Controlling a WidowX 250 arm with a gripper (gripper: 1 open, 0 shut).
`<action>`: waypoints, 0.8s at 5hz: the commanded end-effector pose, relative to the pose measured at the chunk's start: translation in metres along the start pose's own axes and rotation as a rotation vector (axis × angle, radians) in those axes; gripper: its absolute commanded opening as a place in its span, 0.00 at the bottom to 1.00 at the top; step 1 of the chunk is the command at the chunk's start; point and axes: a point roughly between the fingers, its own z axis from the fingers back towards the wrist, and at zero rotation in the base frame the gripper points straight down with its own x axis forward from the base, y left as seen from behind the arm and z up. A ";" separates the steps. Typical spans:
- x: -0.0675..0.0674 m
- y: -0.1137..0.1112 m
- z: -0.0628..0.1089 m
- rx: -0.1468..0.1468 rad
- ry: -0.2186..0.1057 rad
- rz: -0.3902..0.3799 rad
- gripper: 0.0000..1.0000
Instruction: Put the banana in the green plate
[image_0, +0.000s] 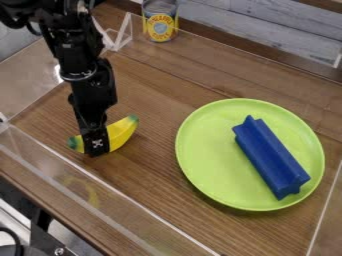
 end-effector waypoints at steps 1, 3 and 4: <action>0.001 0.006 0.000 0.017 -0.020 0.013 1.00; 0.001 0.008 -0.003 0.009 -0.026 0.016 0.00; 0.001 0.007 -0.002 0.000 -0.028 0.020 0.00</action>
